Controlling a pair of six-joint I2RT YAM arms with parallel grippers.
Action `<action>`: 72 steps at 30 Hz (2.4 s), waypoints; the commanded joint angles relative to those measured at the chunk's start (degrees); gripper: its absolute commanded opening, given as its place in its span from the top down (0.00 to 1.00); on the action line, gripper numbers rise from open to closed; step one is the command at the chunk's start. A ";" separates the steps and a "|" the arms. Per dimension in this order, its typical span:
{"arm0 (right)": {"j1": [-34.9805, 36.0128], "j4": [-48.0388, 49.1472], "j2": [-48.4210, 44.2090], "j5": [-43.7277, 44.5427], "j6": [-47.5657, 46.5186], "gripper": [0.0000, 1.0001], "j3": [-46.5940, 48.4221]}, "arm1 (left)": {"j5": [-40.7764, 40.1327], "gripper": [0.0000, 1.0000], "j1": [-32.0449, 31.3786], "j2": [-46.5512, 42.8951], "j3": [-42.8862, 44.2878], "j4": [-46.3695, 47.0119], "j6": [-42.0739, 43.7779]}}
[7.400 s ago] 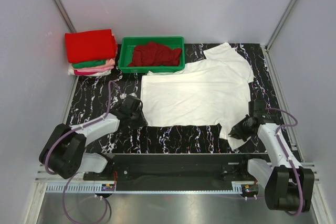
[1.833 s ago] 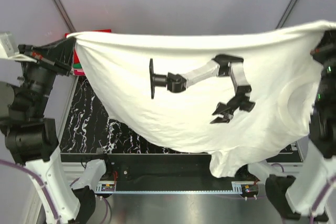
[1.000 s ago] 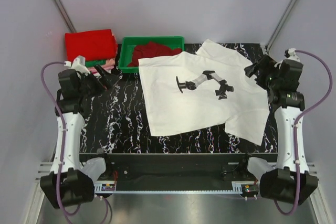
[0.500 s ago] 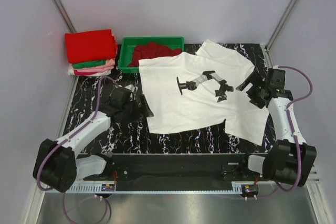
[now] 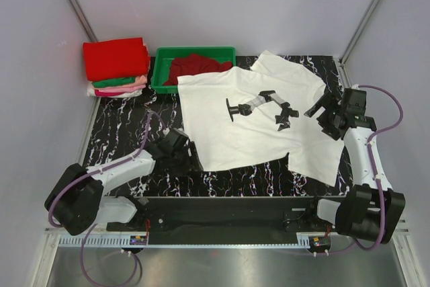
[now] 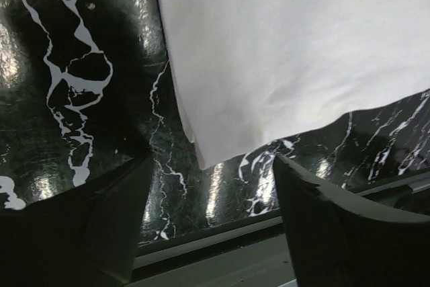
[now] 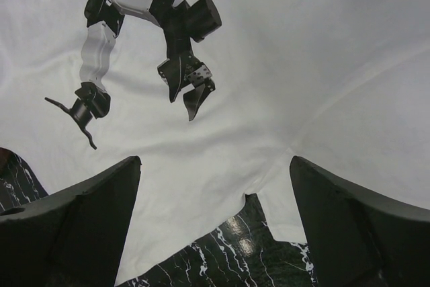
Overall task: Fold and stack the t-shirts
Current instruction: Fold the tshirt
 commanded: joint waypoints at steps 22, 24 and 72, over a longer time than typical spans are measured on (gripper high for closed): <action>0.23 -0.86 -2.50 2.19 -1.68 0.00 -0.73 | -0.91 1.00 3.53 2.19 1.42 2.18 3.11; 0.23 -1.57 -3.11 2.36 0.58 0.00 -1.60 | -0.03 1.00 7.22 -1.24 0.28 -1.84 6.45; 51.64 -17.92 -4.44 15.10 39.98 0.19 -22.27 | 22.91 1.00 58.48 2.17 4.15 1.91 19.21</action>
